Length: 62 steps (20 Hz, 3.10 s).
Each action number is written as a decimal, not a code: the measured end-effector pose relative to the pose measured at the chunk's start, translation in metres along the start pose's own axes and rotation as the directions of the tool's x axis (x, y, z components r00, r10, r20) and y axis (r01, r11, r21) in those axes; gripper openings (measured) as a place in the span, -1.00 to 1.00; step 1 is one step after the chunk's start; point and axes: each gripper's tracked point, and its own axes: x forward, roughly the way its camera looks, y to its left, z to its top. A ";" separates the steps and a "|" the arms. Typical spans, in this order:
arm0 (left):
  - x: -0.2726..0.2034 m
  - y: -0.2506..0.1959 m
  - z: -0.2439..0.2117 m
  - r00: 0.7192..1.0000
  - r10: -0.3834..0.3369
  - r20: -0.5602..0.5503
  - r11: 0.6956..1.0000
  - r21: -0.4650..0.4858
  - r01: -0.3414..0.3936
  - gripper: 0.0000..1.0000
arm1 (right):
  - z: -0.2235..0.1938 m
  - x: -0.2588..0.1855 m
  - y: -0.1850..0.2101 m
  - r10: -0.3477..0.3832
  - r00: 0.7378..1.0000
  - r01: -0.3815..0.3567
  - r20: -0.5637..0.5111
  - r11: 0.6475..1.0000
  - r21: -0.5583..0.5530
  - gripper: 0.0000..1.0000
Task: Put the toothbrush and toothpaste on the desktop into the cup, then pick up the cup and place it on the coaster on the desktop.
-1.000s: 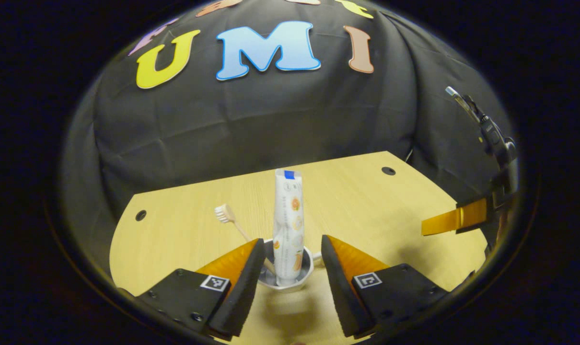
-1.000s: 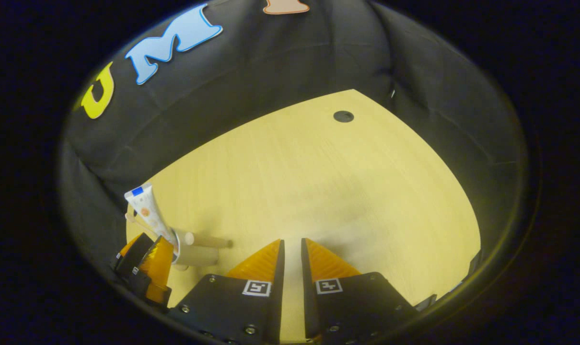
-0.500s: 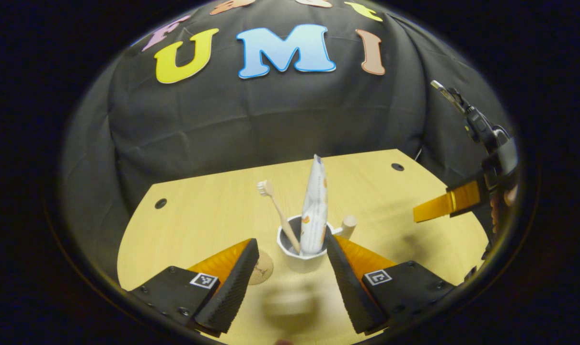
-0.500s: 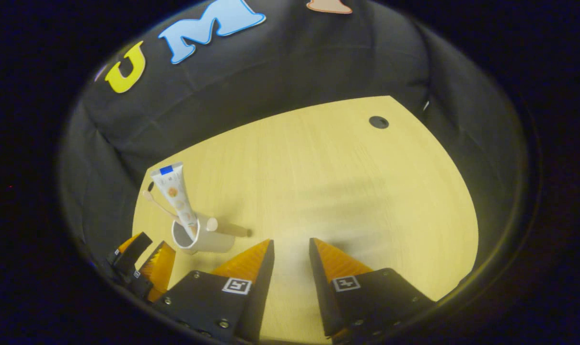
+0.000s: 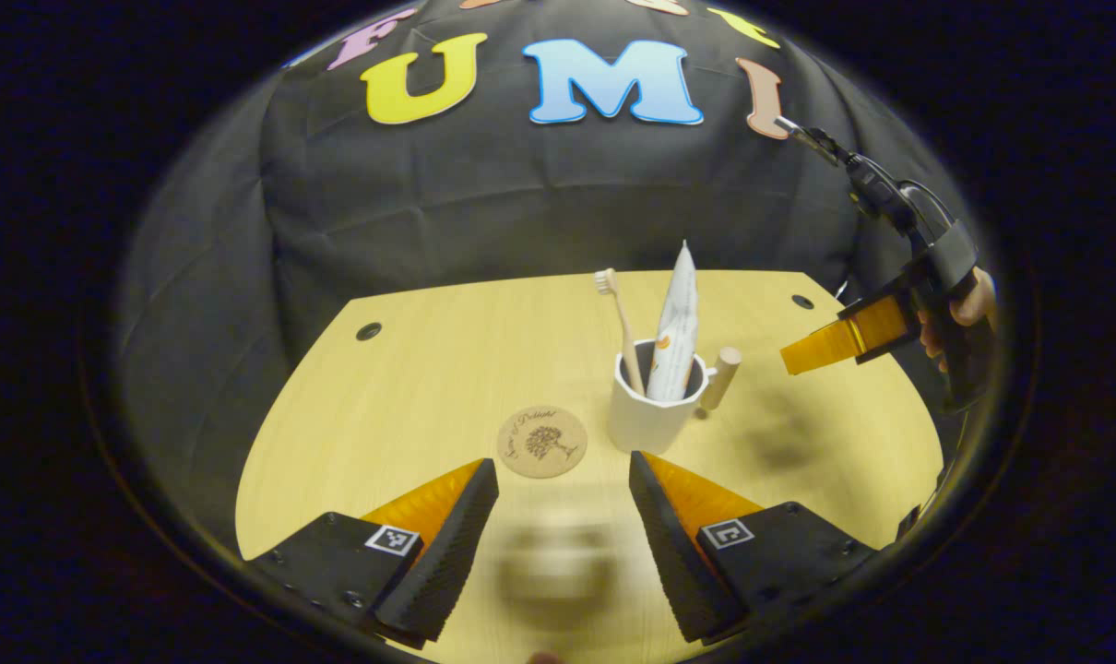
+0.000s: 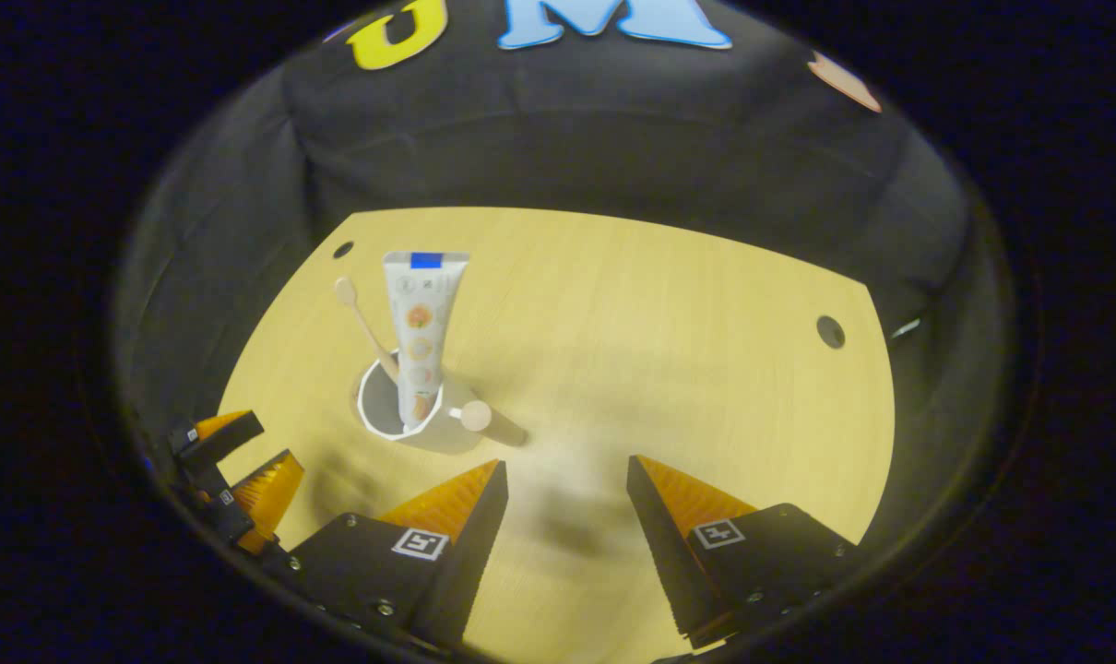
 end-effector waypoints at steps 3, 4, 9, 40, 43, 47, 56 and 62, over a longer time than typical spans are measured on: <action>-0.008 0.024 -0.014 0.999 0.049 -0.022 0.998 -0.034 -0.050 0.87 | 0.002 0.013 0.013 0.028 0.998 -0.037 -0.061 0.988 -0.148 0.45; -0.010 0.032 -0.018 0.997 0.067 -0.029 0.997 -0.044 -0.068 0.90 | 0.001 0.017 0.016 0.035 0.996 -0.051 -0.087 0.982 -0.183 0.59; -0.024 0.067 -0.037 0.986 0.155 -0.068 0.979 -0.120 -0.162 0.90 | 0.009 0.036 0.026 0.030 0.987 -0.088 -0.159 0.925 -0.371 0.57; -0.048 0.123 -0.078 0.939 0.296 -0.178 0.913 -0.236 -0.332 0.90 | 0.013 0.086 0.048 0.032 0.934 -0.248 -0.357 0.775 -0.581 -0.63; -0.046 0.122 -0.079 0.940 0.291 -0.177 0.915 -0.236 -0.327 0.91 | 0.013 0.083 0.048 0.034 0.934 -0.247 -0.355 0.779 -0.576 -0.63; -0.048 0.124 -0.080 0.941 0.289 -0.175 0.914 -0.243 -0.325 0.91 | 0.015 0.079 0.052 0.049 0.938 -0.247 -0.344 0.791 -0.560 -0.63; -0.063 0.138 -0.091 0.933 0.309 -0.183 0.899 -0.266 -0.349 0.90 | 0.023 0.074 0.080 0.112 0.945 -0.259 -0.306 0.828 -0.497 -0.63; -0.077 0.153 -0.093 0.929 0.323 -0.183 0.894 -0.264 -0.363 0.91 | 0.038 0.085 0.115 0.142 0.949 -0.265 -0.281 0.843 -0.469 -0.63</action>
